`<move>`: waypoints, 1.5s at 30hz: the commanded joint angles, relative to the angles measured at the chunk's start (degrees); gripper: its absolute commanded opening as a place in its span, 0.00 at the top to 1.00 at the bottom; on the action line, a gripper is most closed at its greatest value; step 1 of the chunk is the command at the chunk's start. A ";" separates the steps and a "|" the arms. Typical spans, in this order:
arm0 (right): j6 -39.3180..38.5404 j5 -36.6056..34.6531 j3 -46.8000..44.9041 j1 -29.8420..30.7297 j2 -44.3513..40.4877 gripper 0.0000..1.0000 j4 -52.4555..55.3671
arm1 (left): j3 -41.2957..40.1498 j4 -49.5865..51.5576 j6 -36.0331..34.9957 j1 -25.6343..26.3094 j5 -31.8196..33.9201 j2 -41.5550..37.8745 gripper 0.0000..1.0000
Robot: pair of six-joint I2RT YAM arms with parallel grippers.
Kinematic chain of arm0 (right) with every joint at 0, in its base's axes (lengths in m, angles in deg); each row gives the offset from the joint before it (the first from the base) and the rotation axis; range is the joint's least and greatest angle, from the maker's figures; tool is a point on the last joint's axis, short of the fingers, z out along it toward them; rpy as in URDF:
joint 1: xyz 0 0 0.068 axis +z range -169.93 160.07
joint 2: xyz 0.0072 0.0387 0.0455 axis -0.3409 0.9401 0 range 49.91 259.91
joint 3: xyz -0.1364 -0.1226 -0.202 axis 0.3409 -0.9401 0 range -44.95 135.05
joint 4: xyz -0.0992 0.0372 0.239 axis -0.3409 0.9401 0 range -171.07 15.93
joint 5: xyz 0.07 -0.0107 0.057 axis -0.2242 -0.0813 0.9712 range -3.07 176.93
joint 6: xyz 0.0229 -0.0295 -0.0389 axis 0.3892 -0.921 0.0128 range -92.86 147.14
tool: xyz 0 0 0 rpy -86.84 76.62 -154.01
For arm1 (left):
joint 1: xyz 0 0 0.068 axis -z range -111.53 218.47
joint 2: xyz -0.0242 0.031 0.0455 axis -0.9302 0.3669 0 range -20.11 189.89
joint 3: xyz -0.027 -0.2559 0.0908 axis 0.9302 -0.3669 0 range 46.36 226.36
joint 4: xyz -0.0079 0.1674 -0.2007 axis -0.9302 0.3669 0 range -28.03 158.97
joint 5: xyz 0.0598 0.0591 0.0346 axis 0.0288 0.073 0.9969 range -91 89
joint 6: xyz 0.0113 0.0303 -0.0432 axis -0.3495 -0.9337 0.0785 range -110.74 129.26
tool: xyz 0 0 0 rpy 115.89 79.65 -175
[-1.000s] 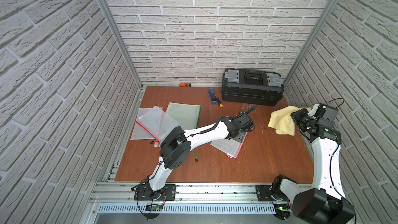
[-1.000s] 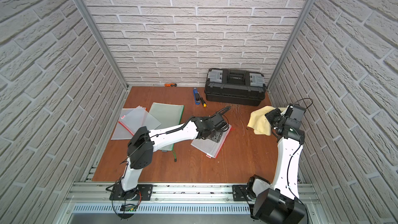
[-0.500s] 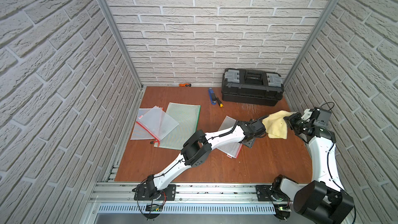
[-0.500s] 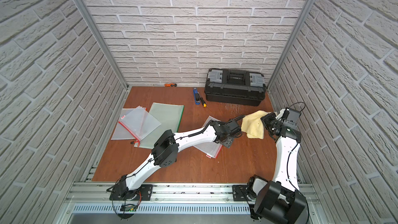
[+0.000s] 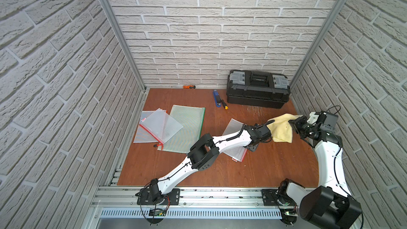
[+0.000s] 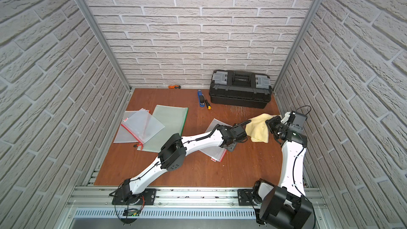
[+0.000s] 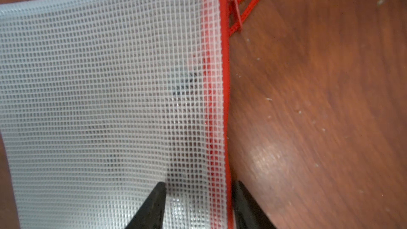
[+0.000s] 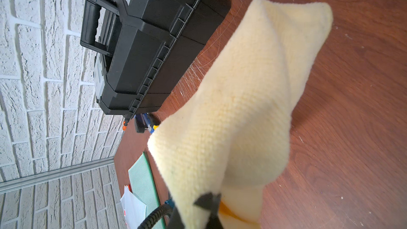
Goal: Wipe the document bag
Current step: Adjust the document bag at the center of the board.
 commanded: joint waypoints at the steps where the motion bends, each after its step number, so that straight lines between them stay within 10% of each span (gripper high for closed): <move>1: -1.29 0.93 -0.70 -0.24 -1.67 0.98 -1.40 | 0.71 0.91 -0.71 -0.64 1.24 2.18 0.57; 9: -1.97 1.53 -0.19 -0.25 -1.75 0.98 -0.70 | -1.64 -1.13 -0.92 -0.97 -1.23 2.52 1.00; 19: -1.85 0.10 0.16 -0.22 -2.00 0.98 -0.05 | -2.97 -6.81 -2.63 -1.35 -8.80 -9.94 1.00; 26: 1.22 -3.12 -2.08 -0.23 -3.44 0.98 -1.14 | -28.75 -43.88 9.71 -5.33 -27.69 -30.34 1.00; 34: 1.31 -1.65 -2.89 -0.30 -2.91 0.98 -2.10 | -41.97 -73.78 24.90 -7.77 -36.80 -36.03 1.00; 45: -0.75 0.62 -1.97 -0.25 -1.85 0.98 -0.70 | -62.63 -91.78 35.86 -11.76 -33.75 -37.31 1.00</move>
